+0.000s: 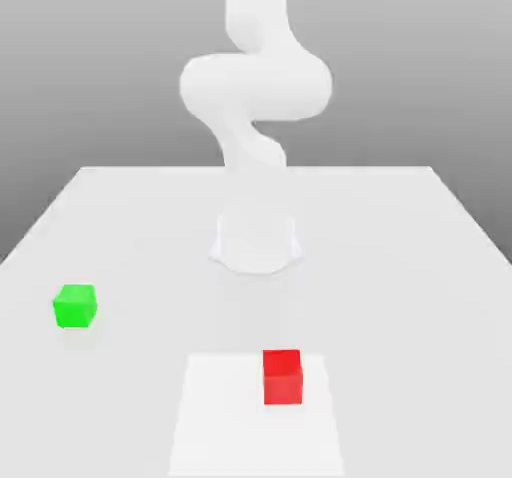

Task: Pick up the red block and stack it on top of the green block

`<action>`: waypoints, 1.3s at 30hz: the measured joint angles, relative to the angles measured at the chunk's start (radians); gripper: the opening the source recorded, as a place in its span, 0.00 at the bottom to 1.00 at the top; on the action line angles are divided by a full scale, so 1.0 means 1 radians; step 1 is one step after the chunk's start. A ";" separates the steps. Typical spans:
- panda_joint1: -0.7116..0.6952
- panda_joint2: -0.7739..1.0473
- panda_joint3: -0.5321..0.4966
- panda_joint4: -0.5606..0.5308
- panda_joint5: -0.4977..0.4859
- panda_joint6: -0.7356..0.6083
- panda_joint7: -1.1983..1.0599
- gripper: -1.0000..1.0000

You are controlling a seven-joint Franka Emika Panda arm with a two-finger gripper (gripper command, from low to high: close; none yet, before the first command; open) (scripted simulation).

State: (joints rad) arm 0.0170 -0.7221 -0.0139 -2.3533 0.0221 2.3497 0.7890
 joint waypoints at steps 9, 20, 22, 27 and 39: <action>0.060 0.334 -0.015 -0.214 0.070 0.206 -0.031 0.50; 0.074 0.744 0.016 -0.444 -0.019 0.479 0.054 0.50; 0.076 0.814 0.013 -0.439 -0.026 0.539 0.059 0.50; 0.075 0.947 0.014 -0.423 -0.025 0.652 0.060 0.00; 0.072 0.758 0.017 -0.449 -0.026 0.490 0.061 0.00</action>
State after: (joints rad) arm 0.0895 0.0359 0.0030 -2.8026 -0.0044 2.8399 0.8500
